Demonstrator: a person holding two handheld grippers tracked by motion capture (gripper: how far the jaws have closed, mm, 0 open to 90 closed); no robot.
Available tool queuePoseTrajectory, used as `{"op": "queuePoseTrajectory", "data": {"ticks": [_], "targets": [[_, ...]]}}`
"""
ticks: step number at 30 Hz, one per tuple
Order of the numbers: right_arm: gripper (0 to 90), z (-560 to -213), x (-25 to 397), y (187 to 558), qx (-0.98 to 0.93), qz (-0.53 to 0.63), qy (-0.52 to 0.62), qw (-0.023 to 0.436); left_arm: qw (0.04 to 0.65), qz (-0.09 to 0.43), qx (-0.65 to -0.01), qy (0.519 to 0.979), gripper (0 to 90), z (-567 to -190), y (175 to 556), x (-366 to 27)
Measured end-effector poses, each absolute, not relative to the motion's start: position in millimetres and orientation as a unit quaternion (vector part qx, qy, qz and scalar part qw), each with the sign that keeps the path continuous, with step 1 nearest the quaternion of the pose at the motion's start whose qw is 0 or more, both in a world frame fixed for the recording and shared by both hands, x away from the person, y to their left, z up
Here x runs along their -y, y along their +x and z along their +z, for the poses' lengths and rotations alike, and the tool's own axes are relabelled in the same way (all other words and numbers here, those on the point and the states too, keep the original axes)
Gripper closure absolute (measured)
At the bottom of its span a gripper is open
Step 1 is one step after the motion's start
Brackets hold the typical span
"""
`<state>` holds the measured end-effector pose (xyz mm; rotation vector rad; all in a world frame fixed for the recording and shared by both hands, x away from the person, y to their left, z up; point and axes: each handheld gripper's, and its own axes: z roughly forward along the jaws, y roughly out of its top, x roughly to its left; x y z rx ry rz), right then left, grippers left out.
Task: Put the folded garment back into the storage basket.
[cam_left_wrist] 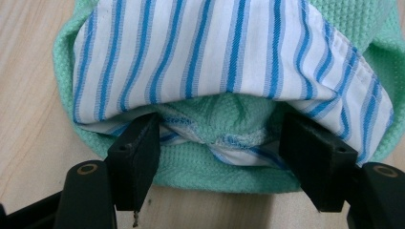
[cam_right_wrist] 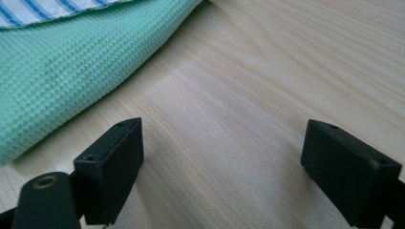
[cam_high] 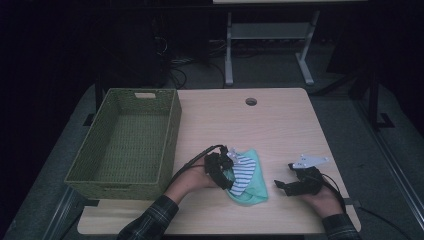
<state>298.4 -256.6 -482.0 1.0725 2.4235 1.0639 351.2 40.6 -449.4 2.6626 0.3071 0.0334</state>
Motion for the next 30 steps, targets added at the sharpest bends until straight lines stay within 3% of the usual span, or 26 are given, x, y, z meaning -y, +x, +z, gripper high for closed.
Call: {"op": "queuePoseTrajectory", "data": {"ticks": [12, 23, 30], "targets": [[14.2, -482.1, 256.4, 298.4, -0.839, 0.369, 0.373, 0.142, 0.229, 0.014, -0.122, 0.966, 37.9, -448.1, 349.6, -40.8], [14.1, -482.1, 256.2, 298.5, -0.839, 0.369, 0.373, 0.142, 0.233, 0.000, -0.120, 0.965, 69.4, -445.4, 347.9, -41.9], [14.1, -482.1, 256.2, 298.6, -0.839, 0.369, 0.373, 0.142, 0.235, -0.007, -0.124, 0.964, 76.6, -445.3, 349.4, -42.3]]}}
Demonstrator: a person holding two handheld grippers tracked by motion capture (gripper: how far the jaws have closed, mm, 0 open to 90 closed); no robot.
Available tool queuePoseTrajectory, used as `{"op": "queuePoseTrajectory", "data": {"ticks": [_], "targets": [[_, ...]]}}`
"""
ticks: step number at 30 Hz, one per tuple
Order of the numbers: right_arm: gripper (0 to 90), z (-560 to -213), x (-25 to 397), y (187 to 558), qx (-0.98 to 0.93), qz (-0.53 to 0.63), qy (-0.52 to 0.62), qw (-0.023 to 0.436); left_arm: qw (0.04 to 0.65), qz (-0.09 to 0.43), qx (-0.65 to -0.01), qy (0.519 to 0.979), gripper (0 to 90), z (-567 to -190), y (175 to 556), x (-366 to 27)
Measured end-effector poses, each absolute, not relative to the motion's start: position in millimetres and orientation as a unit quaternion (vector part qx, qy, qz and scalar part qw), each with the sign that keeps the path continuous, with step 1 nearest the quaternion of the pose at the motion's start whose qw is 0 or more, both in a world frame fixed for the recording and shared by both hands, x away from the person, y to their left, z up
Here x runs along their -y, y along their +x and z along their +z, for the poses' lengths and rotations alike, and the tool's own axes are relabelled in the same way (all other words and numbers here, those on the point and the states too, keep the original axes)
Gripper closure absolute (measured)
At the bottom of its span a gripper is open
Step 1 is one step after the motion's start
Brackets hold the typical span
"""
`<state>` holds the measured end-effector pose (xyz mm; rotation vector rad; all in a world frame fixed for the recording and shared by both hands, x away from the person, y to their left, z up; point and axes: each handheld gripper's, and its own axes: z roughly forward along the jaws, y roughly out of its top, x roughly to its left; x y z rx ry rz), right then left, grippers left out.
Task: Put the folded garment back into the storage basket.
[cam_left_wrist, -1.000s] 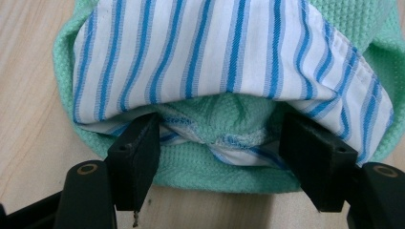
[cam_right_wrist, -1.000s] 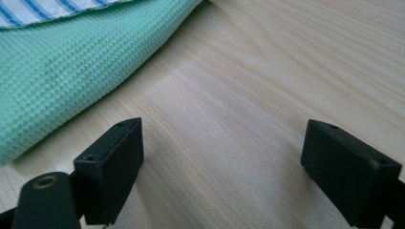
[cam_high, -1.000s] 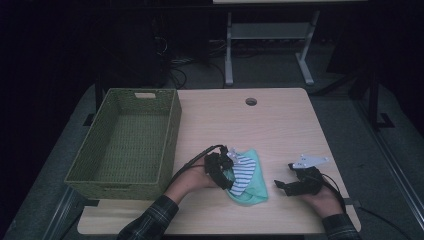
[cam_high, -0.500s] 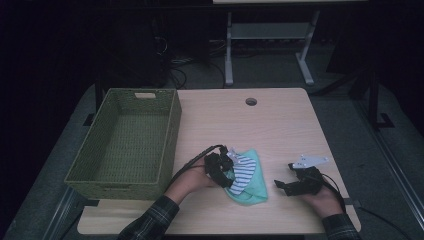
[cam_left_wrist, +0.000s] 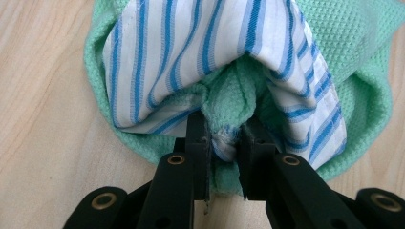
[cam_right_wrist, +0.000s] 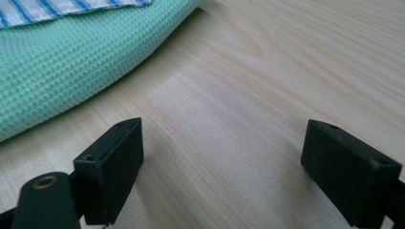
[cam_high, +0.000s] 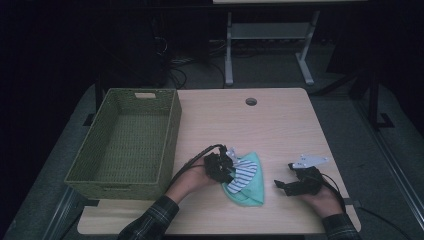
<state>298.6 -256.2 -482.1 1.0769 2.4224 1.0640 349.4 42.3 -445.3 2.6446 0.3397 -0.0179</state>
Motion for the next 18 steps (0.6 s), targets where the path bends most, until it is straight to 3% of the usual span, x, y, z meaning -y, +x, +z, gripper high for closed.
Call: {"op": "queuePoseTrajectory", "data": {"ticks": [18], "targets": [[13.1, -482, 256, 299, -0.841, 0.368, 0.371, 0.142, 0.273, -0.025, -0.145, 0.951, 77.0, -427, 348, -53]]}}
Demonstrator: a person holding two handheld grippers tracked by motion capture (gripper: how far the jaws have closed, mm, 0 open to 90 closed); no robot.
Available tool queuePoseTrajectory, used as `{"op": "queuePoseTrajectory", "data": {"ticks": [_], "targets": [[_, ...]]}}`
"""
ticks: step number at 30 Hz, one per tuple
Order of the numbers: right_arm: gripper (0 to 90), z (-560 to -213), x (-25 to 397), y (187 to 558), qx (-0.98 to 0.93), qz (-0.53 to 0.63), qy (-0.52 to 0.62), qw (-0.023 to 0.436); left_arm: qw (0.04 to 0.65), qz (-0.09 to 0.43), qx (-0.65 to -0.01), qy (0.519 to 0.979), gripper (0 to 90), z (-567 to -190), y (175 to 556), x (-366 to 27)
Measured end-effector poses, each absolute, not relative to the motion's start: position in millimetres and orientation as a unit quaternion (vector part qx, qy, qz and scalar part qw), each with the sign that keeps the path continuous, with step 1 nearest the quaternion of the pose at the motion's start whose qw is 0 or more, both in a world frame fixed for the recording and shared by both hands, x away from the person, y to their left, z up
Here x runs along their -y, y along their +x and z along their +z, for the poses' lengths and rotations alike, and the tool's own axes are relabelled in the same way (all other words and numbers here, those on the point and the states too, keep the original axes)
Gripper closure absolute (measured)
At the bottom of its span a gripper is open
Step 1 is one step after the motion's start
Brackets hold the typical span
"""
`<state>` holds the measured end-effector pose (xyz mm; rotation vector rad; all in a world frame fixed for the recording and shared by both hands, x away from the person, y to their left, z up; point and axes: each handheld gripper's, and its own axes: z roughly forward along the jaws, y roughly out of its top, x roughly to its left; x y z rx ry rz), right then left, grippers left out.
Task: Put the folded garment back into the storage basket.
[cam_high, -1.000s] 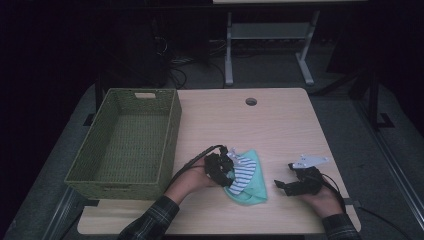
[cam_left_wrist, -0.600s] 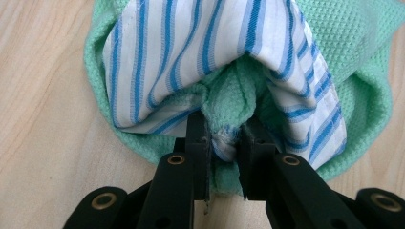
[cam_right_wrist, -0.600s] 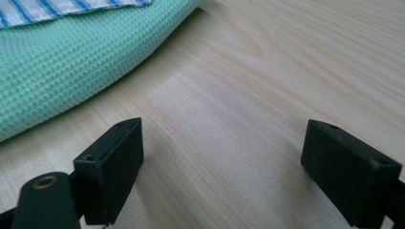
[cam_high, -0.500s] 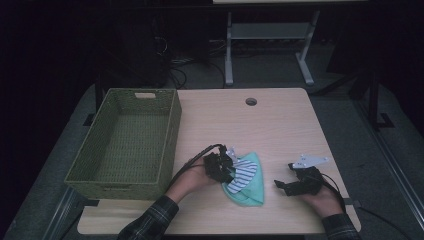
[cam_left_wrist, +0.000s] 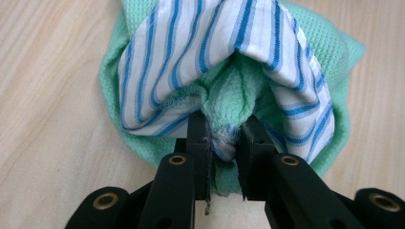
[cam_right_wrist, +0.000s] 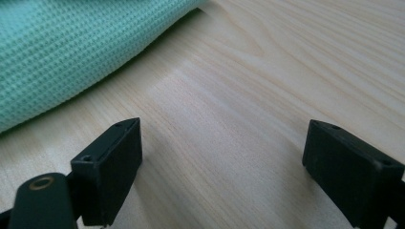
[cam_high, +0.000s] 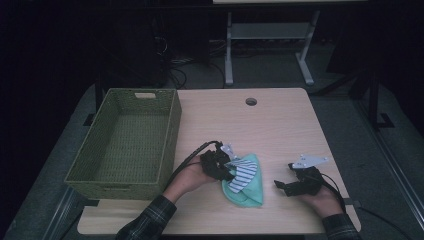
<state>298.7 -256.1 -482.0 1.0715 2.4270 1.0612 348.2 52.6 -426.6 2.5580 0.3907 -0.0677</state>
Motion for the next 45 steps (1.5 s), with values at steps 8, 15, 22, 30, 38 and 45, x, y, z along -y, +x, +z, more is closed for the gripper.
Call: {"op": "queuePoseTrajectory", "data": {"ticks": [8, 15, 22, 30, 38, 45], "targets": [[13.1, -482, 256, 299, -0.841, 0.368, 0.371, 0.142, 0.286, -0.023, -0.152, 0.946, 77.3, -416, 348, -57], [13.0, -482, 256, 298, -0.840, 0.367, 0.375, 0.139, 0.301, -0.019, -0.163, 0.939, 77.4, -403, 350, -65], [13.0, -482, 256, 298, -0.840, 0.367, 0.373, 0.140, 0.315, -0.014, -0.177, 0.932, 77.4, -389, 352, -73], [12.6, -482, 256, 298, -0.840, 0.367, 0.374, 0.140, 0.334, -0.005, -0.182, 0.925, 77.4, -362, 357, -82], [11.6, -482, 255, 299, -0.840, 0.366, 0.374, 0.141, 0.343, 0.009, -0.193, 0.919, 77.4, -341, 361, -98], [11.4, -482, 255, 299, -0.840, 0.366, 0.374, 0.141, 0.354, 0.018, -0.202, 0.913, 77.3, -325, 362, -111]]}}
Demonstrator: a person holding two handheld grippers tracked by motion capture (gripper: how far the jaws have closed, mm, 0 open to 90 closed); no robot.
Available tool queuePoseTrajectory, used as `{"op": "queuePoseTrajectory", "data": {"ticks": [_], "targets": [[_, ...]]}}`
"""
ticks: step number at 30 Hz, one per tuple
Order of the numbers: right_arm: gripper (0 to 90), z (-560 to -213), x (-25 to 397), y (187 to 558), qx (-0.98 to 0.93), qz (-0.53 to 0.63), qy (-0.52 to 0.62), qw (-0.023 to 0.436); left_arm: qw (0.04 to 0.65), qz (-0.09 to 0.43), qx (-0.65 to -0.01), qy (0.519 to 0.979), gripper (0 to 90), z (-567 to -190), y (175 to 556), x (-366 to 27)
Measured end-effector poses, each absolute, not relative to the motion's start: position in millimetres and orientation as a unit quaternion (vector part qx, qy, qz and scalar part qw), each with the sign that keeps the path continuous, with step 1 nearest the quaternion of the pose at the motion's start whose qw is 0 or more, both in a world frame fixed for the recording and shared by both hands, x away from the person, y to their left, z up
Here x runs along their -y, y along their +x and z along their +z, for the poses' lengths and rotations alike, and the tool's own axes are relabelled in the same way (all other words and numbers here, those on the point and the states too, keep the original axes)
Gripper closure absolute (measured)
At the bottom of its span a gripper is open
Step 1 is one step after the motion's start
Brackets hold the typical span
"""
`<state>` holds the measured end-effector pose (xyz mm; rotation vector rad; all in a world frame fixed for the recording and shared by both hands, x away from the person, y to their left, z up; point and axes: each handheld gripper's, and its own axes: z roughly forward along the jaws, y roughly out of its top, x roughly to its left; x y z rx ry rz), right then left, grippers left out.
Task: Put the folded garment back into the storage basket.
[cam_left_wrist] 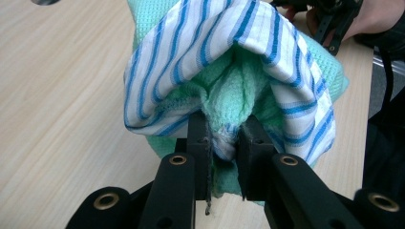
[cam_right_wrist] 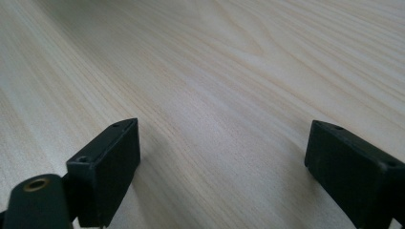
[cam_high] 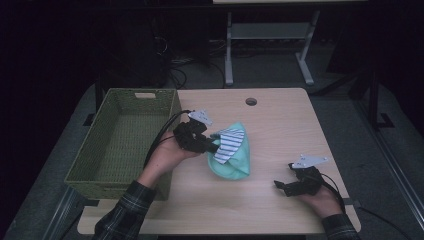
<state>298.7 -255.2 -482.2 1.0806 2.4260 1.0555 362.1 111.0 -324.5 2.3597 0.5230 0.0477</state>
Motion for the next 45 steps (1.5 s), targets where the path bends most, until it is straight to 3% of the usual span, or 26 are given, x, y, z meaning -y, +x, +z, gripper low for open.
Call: {"op": "queuePoseTrajectory", "data": {"ticks": [19, 26, 45], "targets": [[10.3, -482, 255, 299, -0.841, 0.364, 0.375, 0.141, 0.354, 0.040, -0.216, 0.909, 77.2, -297, 372, -132], [3.3, -483, 254, 300, -0.841, 0.356, 0.383, 0.140, 0.350, 0.045, -0.230, 0.907, 77.2, -292, 374, -149], [3.1, -483, 254, 300, -0.841, 0.356, 0.383, 0.140, 0.349, 0.073, -0.276, 0.892, 77.2, -279, 374, -200]]}}
